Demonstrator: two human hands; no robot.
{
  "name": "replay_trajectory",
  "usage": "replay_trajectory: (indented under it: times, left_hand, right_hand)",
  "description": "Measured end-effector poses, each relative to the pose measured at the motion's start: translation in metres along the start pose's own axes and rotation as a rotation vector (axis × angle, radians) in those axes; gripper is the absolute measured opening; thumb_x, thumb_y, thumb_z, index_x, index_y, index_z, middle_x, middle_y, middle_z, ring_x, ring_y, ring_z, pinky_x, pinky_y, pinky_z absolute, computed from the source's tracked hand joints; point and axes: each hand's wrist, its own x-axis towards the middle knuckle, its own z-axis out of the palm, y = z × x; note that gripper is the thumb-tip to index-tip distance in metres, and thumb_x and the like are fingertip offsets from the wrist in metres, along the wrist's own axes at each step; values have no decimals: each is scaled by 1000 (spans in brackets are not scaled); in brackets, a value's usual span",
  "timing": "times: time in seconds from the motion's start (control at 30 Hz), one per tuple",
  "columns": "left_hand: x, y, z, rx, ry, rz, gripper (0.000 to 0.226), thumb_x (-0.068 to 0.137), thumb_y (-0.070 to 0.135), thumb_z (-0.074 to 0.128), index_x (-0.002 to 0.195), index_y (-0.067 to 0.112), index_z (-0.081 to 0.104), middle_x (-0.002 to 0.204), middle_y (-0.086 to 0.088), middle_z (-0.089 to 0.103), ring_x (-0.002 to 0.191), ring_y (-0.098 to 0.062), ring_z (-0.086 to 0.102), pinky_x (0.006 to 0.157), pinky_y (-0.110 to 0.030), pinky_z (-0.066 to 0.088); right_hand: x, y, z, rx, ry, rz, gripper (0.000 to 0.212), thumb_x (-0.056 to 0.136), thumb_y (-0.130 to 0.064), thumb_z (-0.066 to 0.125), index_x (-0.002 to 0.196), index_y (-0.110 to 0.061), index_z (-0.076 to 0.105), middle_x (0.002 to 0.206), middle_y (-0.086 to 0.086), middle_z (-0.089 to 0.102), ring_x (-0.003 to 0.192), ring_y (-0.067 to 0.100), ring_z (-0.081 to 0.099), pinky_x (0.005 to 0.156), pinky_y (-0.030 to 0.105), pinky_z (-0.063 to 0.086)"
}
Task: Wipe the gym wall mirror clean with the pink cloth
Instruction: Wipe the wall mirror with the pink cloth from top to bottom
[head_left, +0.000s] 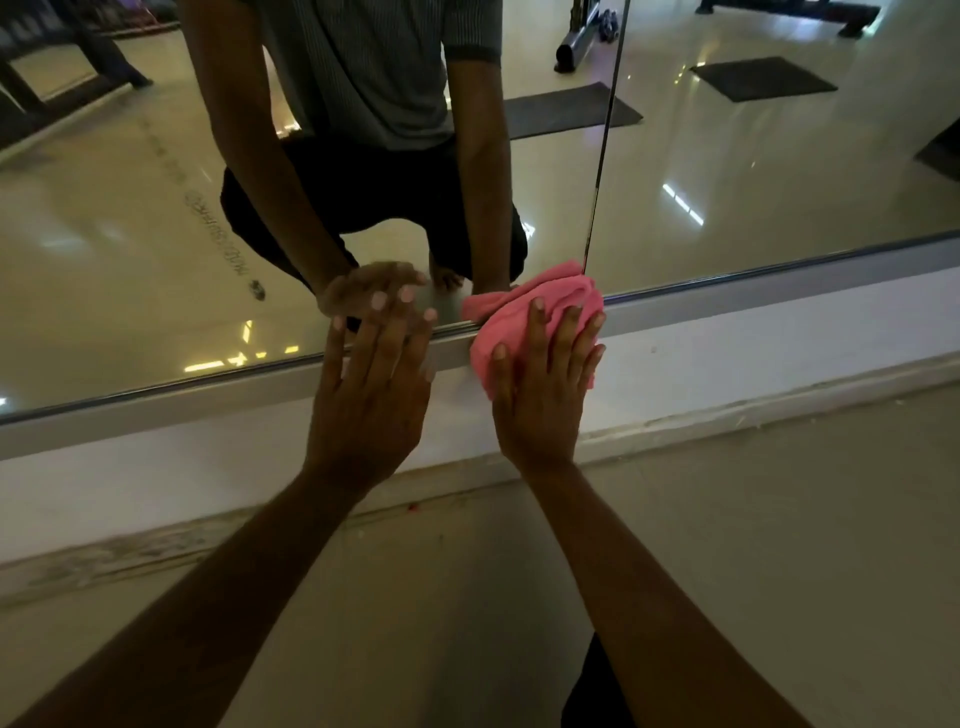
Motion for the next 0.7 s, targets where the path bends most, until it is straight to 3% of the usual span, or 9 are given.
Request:
replay_trajectory:
  times: [0.23,0.37,0.53,0.7]
  left_hand:
    - [-4,-15,29,22,63,35,68,116,37,50,171,6,25,179,-18,18,166,-36,17,134,-61,17]
    - [-4,-17,42,32,129,12,67,115,33,53,170,6,28,178,-18,22,165,-36,22,132,-62,23]
    - [-4,-31,47,83,161,98,69,116,39,50,172,8,24,179,-16,20,165,-34,21,131,-59,26]
    - [-7,-31,46,23,192,87,65,115,32,50,171,10,26,179,-13,21,166,-31,21,133,-56,23]
  right_hand:
    - [-9,-6,18,-44,32,-36,73,114,-47,51,171,-15,18,179,28,16,166,52,10,131,73,15]
    - [-6,-1,17,-84,70,-32,80,111,-43,61,172,-16,16,180,27,13,167,50,7,132,71,14]
    - [-9,-22,29,-23,88,-94,71,116,-44,46,171,-7,19,178,31,14,166,54,8,130,75,18]
    - [0,9,13,-147,132,-96,81,108,-47,66,170,-7,33,177,32,16,166,54,9,130,74,16]
